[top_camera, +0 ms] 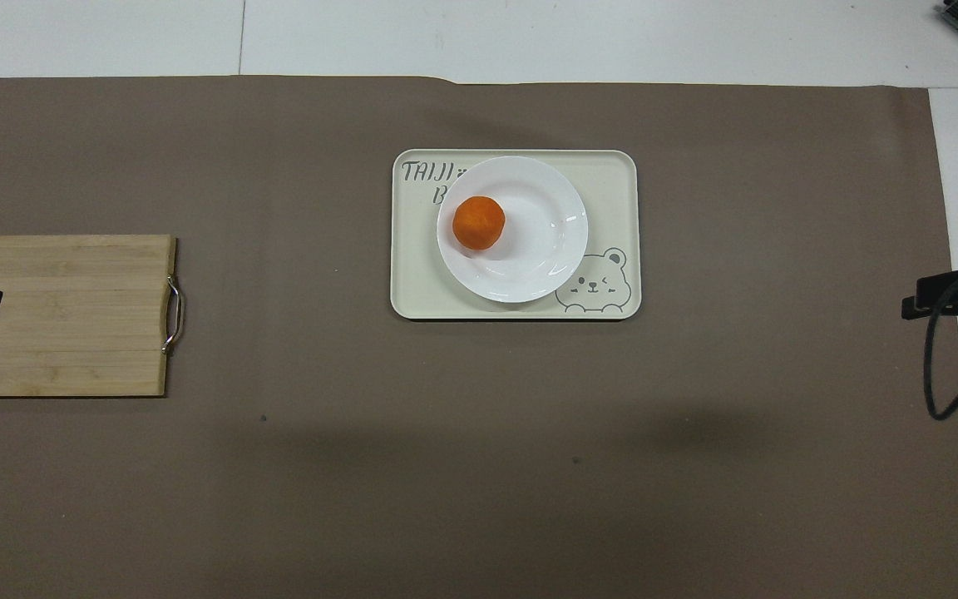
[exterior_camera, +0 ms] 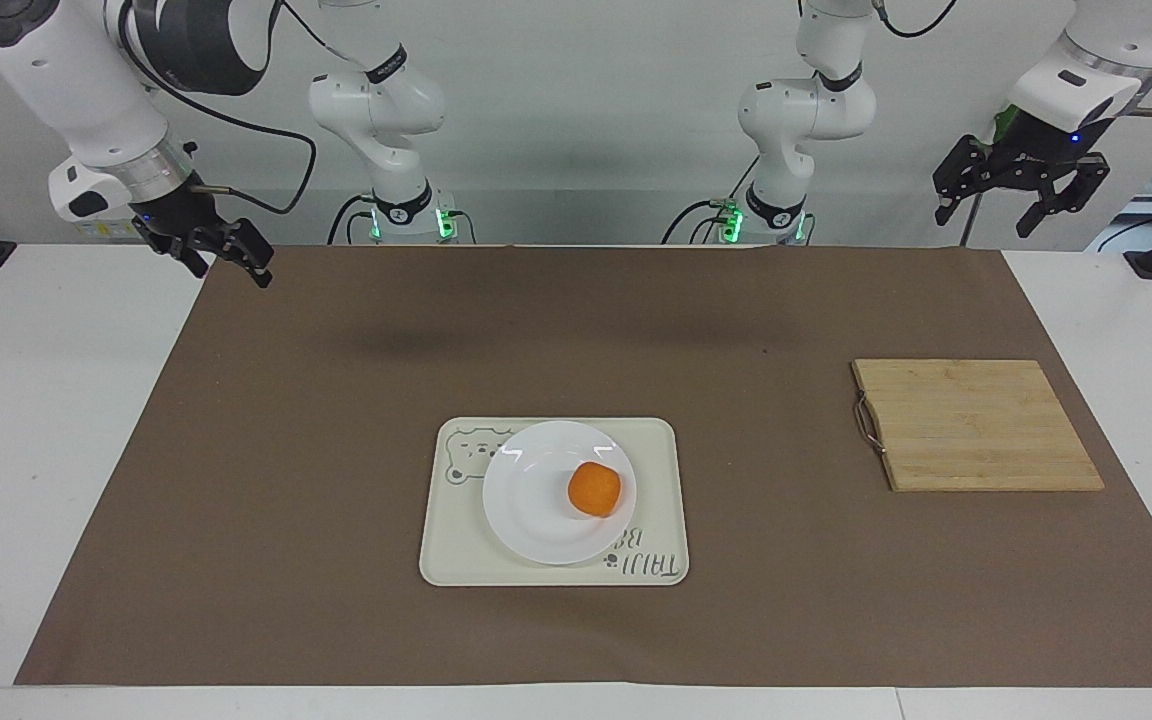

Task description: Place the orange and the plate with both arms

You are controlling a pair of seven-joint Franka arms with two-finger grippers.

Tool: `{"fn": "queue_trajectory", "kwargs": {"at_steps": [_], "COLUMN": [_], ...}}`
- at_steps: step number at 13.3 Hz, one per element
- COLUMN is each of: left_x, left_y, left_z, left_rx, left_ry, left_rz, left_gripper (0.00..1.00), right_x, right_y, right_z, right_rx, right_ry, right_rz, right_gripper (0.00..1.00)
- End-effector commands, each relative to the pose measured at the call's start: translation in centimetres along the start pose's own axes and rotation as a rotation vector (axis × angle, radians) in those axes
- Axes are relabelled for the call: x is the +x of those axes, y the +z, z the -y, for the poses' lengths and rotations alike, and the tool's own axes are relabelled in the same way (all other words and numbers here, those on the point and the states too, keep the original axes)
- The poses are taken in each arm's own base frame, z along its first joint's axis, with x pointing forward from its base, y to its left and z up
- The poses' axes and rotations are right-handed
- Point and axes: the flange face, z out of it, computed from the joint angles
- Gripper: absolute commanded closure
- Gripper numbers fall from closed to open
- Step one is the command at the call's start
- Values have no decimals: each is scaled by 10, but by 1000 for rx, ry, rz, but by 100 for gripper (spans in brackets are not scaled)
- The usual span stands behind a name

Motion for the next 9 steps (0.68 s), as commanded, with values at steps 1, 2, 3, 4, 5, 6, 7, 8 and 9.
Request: {"fn": "queue_trajectory", "kwargs": {"at_steps": [1,2,3,4,5,6,7,8,9], "left_x": [-2,-2,-2,-2,-2,-2,-2,-2,-2], "left_y": [-5,-6,-6,-5,-6,-6,-6,-5,-6], "left_z": [1,1,1,1,1,1,1,1,1], "left_rx": [-1,-1,-1,-1,-1,-1,-1,-1,-1], "left_ry": [-12,-12,-12,-12,-12,-12,-12,-12,-12], "left_rz": [5,3,3,5,3,3,3,5,3], "left_gripper": [0,0,0,0,0,0,0,0,0], "right_x": [-16,-26,-30,-32,-37,-44,-49,-58,-65], "right_y": [-20,-28,-34,-38,-50,-68,-84,-100,-112], "right_z": [12,30,40,43,46,57,63,71,73], "right_rx": [-46,-59,-73,-63,-57,-57,-58,-61,-69], "right_ry": [-48,-84,-94,-98,-100,-115,-98,-69,-59], "right_rz": [-34,-49,-63,-68,-61,-67,-73,-71,-64], "right_gripper": [0,0,0,0,0,0,0,0,0]}}
